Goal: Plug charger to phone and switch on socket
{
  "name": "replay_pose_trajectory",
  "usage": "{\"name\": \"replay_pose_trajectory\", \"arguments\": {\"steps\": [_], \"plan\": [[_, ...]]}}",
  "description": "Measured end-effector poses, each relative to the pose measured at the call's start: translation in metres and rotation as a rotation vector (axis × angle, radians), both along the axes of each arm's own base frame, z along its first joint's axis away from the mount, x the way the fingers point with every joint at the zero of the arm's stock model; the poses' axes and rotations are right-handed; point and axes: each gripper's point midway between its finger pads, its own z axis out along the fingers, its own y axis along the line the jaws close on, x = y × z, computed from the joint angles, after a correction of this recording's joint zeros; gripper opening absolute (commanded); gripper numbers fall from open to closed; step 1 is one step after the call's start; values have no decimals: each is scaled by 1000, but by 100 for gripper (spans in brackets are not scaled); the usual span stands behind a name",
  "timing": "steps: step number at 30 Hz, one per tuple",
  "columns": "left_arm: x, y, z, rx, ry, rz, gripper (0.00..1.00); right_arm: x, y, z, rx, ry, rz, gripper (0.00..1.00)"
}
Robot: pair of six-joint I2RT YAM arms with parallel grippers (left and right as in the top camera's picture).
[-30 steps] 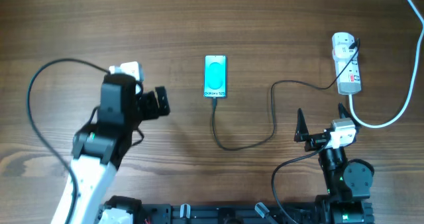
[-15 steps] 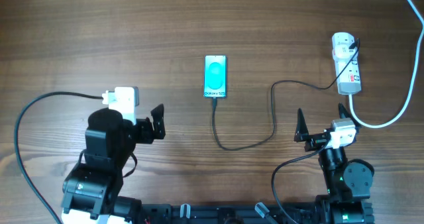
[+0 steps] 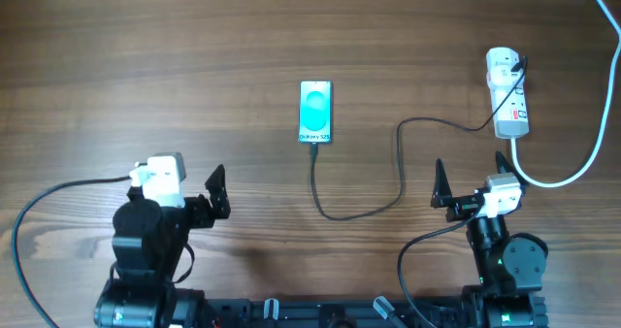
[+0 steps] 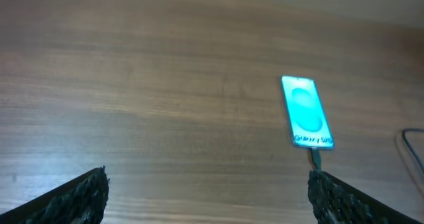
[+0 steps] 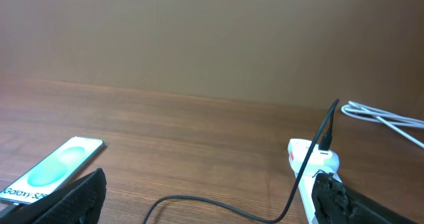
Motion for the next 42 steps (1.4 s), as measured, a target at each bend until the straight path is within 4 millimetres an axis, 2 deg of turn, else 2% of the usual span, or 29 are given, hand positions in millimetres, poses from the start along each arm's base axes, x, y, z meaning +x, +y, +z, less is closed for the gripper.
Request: {"name": "replay_pose_trajectory", "arguments": {"steps": [3, 10, 22, 28, 34, 42], "plan": [[0, -1, 4, -8, -76, -5, 100, 0, 0, 0, 0, 0, 0, 100], [-1, -2, -4, -18, -160, -13, 100, 0, 0, 0, 0, 0, 0, 100], [0, -3, 3, -29, -322, -15, 100, 0, 0, 0, 0, 0, 0, 100], [2, -3, 17, -36, -412, -18, 100, 0, 0, 0, 0, 0, 0, 100], [3, -3, 15, -38, -434, -18, 100, 0, 0, 0, 0, 0, 0, 100], [4, -2, 42, -45, -562, -12, 100, 0, 0, 0, 0, 0, 0, 100]]}}
